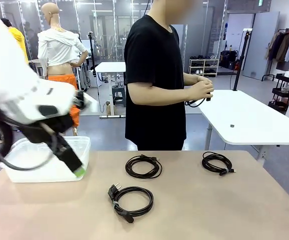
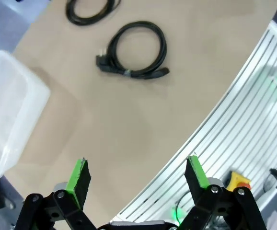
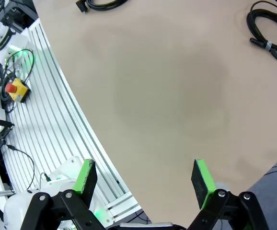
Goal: Organize and store the cables.
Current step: Place the Power Cable into the Organizing box.
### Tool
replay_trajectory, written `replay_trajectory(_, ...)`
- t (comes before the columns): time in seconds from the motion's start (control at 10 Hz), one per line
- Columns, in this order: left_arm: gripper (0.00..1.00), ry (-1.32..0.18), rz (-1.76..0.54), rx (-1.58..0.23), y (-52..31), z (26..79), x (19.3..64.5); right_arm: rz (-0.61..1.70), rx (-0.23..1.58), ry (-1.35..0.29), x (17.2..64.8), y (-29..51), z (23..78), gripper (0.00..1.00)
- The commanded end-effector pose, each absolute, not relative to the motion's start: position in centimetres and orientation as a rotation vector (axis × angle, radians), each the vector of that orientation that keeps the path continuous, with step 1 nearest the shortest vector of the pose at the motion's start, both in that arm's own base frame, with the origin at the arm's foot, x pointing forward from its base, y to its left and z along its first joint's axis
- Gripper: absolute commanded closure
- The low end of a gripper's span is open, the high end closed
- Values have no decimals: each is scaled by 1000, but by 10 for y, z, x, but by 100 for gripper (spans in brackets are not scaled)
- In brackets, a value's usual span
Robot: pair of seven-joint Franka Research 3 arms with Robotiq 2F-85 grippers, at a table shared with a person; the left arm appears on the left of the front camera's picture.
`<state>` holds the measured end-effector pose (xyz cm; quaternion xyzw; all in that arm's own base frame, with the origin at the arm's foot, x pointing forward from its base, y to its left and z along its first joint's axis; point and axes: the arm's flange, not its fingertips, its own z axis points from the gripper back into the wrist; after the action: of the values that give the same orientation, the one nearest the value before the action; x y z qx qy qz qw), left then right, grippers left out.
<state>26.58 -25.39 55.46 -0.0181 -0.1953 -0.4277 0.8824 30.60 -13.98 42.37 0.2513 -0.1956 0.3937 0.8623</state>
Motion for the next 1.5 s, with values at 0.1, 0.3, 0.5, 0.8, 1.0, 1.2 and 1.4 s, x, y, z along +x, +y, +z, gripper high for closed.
replay_trajectory(0.1,0,-407,-891,-38,-254,555,266,818,542,-418,307,-139,425,0)
replay_trajectory(0.3,0,-407,-891,-38,-254,555,266,818,542,-418,307,-139,425,0)
replay_trajectory(0.5,0,-407,-891,-38,-254,555,266,818,542,-418,307,-139,425,0)
replay_trajectory(0.8,0,-410,-891,-56,-254,555,270,818,542,-418,307,-139,425,0)
replay_trajectory(1.0,0,-329,-718,-56,-286,534,288,818,542,-418,307,-139,425,0)
replay_trajectory(1.2,0,-202,-490,-50,-326,503,321,818,542,-418,307,-139,425,0)
replay_trajectory(1.4,0,-214,-210,-24,-351,475,345,818,542,-418,307,-139,425,0)
